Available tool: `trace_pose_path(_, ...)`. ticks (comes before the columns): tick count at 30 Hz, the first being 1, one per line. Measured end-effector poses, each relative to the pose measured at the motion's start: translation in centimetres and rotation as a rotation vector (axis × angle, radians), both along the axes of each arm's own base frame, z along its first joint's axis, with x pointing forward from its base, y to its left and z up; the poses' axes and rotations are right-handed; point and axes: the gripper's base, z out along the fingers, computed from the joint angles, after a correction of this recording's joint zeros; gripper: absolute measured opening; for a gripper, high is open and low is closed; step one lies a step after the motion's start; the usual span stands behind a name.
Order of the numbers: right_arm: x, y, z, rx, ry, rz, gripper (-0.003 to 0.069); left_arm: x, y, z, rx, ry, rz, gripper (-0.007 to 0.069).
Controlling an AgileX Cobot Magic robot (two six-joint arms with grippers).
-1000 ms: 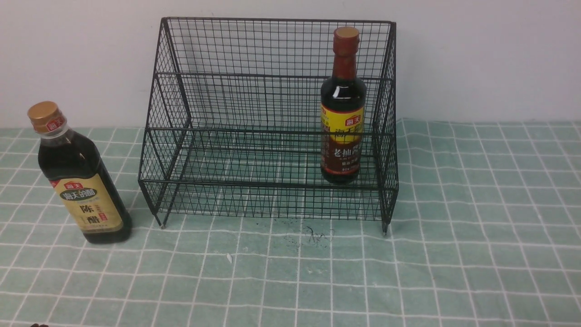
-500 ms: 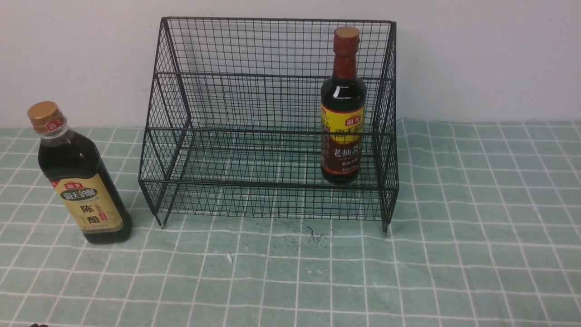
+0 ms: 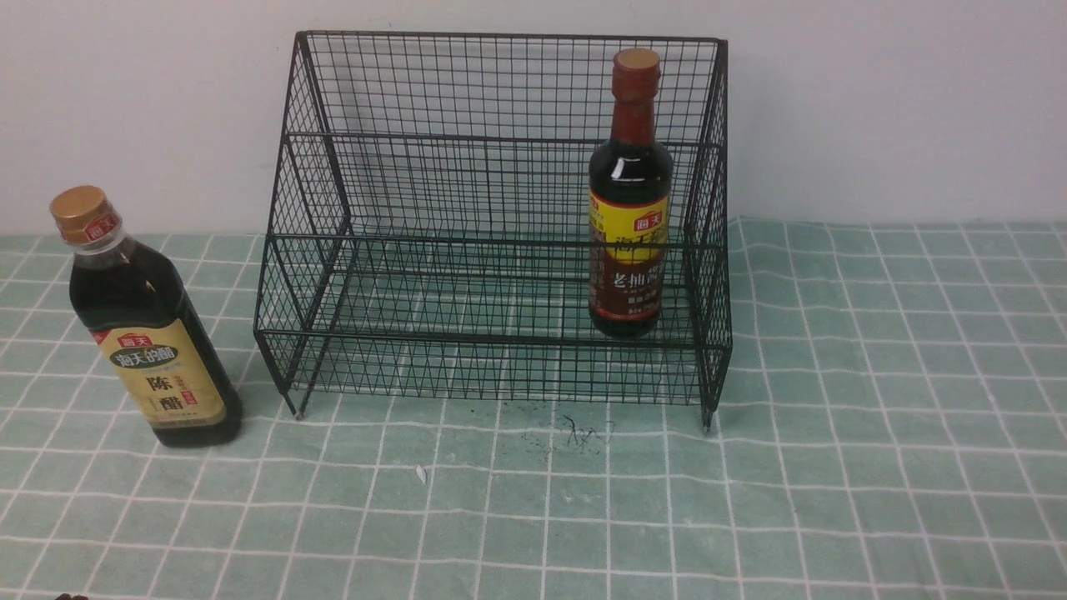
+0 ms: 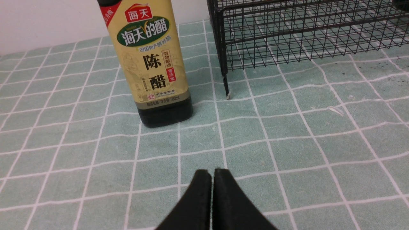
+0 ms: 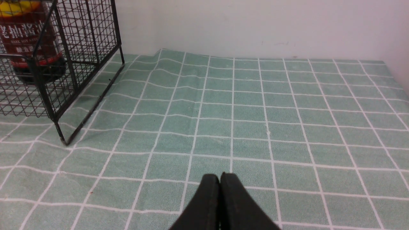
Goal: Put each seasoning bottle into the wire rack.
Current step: Use the left arm to grab the condiment bottle closest to it
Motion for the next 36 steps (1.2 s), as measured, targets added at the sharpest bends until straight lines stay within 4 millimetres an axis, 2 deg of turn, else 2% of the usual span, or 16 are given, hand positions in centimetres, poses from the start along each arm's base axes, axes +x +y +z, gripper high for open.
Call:
trace_pose_path(3, 0.0, 0.0, 0.0, 0.000, 0.000, 0.000, -0.0010, 0.1, -0.1, 0.3, -0.073, -0.038, 0.006, -0.0010)
trace_pose_path(6, 0.0, 0.0, 0.0, 0.000, 0.000, 0.000, -0.0010, 0.3, -0.2, 1.5, -0.189, -0.158, 0.016, -0.0010)
trace_pose_path(11, 0.0, 0.0, 0.0, 0.000, 0.000, 0.000, -0.0010, 0.2, 0.5, 4.6, -0.397, -0.496, 0.069, -0.0010)
trace_pose_path(13, 0.0, 0.0, 0.0, 0.000, 0.000, 0.000, -0.0010, -0.2, 1.1, 6.1, -0.442, -0.666, 0.101, -0.0010)
trace_pose_path(15, 0.0, 0.0, 0.0, 0.000, 0.000, 0.000, -0.0010, -0.6, 1.4, 7.2, -0.450, -0.765, 0.119, -0.0010)
trace_pose_path(18, 0.0, 0.0, 0.0, 0.000, 0.000, 0.000, -0.0010, -0.2, 1.4, 8.9, -0.386, -0.767, 0.122, -0.0010)
trace_pose_path(19, 0.0, 0.0, 0.0, 0.000, 0.000, 0.000, -0.0010, 0.3, 1.2, 10.2, -0.339, -0.748, 0.118, -0.0010)
trace_pose_path(22, 0.0, 0.0, 0.0, 0.000, -0.001, 0.000, -0.0010, 2.5, 0.8, 12.2, -0.263, -0.645, 0.115, -0.0001)
trace_pose_path(23, 0.0, 0.0, 0.0, 0.000, -0.001, 0.000, -0.0010, 3.8, 0.7, 12.8, -0.242, -0.596, 0.119, 0.0011)
trace_pose_path(24, 0.0, 0.0, 0.0, 0.000, -0.001, 0.000, -0.0010, 4.0, 0.7, 12.9, -0.239, -0.589, 0.119, 0.0017)
trace_pose_path(27, 0.0, 0.0, 0.0, 0.000, -0.001, 0.000, -0.0010, 7.4, 0.4, 13.6, -0.171, -0.489, 0.131, 0.0096)
trace_pose_path(28, 0.0, 0.0, 0.0, 0.000, -0.002, 0.000, -0.0010, 7.8, 0.4, 13.6, -0.164, -0.480, 0.134, 0.0110)
trace_pose_path(30, 0.0, 0.0, 0.0, 0.000, -0.002, 0.000, -0.0010, 10.2, 0.5, 13.8, -0.131, -0.439, 0.178, 0.0231)
trace_pose_path(31, 0.0, 0.0, 0.0, 0.000, -0.002, 0.000, -0.0010, 10.2, 0.6, 14.0, -0.139, -0.442, 0.181, 0.0231)
trace_pose_path(33, 0.0, 0.0, 0.0, 0.000, -0.002, 0.000, -0.0010, 12.6, 0.9, 14.4, -0.141, -0.414, 0.251, 0.0383)
trace_pose_path(36, 0.0, 0.0, 0.0, 0.000, -0.002, 0.000, -0.0010, 14.6, 1.1, 14.5, -0.139, -0.378, 0.300, 0.0496)
